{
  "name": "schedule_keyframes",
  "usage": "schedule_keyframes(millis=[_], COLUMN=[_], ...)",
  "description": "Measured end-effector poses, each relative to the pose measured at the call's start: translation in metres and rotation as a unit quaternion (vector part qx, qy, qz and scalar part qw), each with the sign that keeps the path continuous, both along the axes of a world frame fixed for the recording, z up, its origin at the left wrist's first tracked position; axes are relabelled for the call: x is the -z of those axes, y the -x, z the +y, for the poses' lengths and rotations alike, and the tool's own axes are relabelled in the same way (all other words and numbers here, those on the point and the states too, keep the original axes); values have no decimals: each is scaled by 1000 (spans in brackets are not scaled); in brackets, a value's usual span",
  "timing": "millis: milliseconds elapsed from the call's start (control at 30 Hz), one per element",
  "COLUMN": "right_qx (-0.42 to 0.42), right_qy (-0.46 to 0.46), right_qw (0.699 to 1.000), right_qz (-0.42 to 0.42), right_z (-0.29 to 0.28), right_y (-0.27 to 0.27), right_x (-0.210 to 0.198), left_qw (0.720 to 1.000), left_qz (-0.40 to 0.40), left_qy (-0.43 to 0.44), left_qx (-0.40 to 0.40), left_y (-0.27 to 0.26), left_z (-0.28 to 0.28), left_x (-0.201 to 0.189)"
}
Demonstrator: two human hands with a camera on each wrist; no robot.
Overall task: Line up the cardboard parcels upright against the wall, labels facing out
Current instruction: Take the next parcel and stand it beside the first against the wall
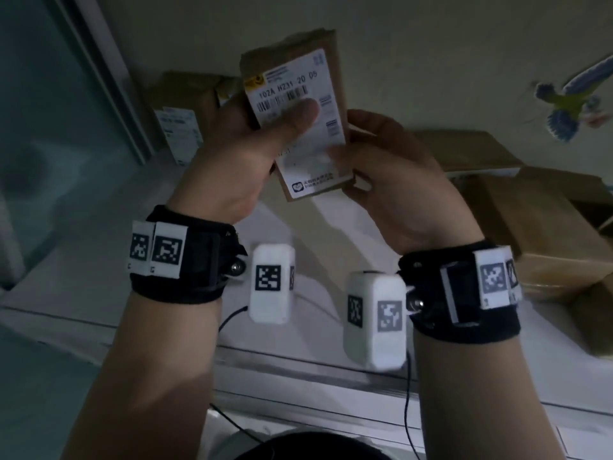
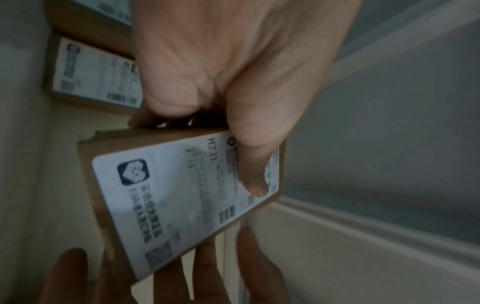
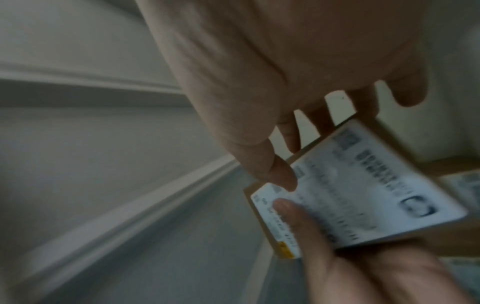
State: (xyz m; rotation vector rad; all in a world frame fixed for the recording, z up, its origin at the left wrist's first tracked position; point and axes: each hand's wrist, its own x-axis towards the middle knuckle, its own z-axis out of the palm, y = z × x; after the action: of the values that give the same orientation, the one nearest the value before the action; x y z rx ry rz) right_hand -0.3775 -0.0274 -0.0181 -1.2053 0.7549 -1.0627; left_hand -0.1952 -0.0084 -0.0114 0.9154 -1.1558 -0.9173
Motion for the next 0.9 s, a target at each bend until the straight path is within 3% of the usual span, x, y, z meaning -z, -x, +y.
schedule_keyframes(millis=[100,200,333,433,567,667,767,900], right_qx=[23,27,48,100,143,150,143,115], right_qy=[-42,-31,-30,-8,49,54,56,75], right_qw=[998,999,998,994,981,975,973,971], right_qz=[-38,3,24,47,125,157,171,195], right_z=[-12,-22,-38,-58,-88,-105,-119,-134], right_y=[-26,-49,-72,-86,-93,-92,-90,-90], right_x=[-14,-18,-28,-37,-46,-47,-50,-56], left_qw=[997,991,984,957,925,912,921,896], left_qz=[-59,-109,-173,-285,-374,-402,-382,-434], left_qy=[-52,-58,-38,-40,-33,-53,-62,-61], left_qx=[20,45,9,-25,-59,-58,-53,-71], left_y=[-29,-49,-65,-69,-76,-80,-83,-87], left_z=[-12,-25,-39,-49,-65,-69,-72,-80], left_x=[-11,-19,-33,-50,-68,-71,-69,-81])
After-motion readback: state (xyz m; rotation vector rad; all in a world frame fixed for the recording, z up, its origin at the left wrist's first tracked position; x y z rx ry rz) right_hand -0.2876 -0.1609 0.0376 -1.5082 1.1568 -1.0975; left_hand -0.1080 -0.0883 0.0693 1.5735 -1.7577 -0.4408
